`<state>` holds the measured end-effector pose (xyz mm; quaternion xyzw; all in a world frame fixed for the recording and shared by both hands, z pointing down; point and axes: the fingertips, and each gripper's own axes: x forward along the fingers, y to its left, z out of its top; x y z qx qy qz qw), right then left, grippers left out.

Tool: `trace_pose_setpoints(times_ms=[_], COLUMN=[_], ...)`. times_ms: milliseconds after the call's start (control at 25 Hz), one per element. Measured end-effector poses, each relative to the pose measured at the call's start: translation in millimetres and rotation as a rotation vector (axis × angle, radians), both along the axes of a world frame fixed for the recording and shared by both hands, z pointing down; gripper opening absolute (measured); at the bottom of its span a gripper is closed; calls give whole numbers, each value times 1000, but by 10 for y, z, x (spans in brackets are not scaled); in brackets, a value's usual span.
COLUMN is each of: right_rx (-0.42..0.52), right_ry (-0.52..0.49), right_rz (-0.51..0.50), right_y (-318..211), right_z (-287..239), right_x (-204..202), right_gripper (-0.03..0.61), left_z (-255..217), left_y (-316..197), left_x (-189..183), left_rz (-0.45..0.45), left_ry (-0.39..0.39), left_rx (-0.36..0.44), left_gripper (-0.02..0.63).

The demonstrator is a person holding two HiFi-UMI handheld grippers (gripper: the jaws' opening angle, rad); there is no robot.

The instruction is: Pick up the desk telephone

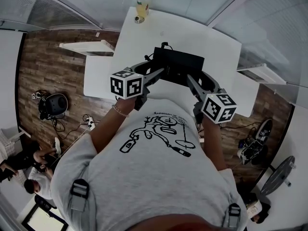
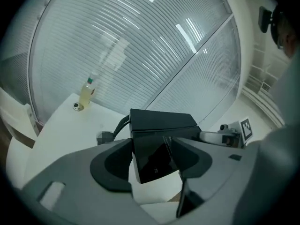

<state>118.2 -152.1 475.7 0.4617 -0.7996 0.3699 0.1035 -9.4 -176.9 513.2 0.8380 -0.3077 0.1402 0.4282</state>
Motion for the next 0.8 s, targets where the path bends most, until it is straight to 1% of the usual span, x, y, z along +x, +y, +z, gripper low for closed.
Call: trace_pose_setpoints(times_ms=[160,360,520,800], right_rx=[32,49,53,49], right_ry=[9,-20,-23,-22], right_rz=[-1,8,8,14], right_y=[-2,28,33,24], right_z=[-233,-377,-393,-383], right_x=[12,20,21,26], right_gripper=[221,221,221,221], left_z=[-235,-469,-509,-492], left_y=[0,-6,-11,-11], left_x=[10,-8,-7,-5], left_rz=[-2,-5,-5,0], left_ry=[27,24,13,19], left_rx=[27,71,85,75], left_gripper=[256,256,256,256])
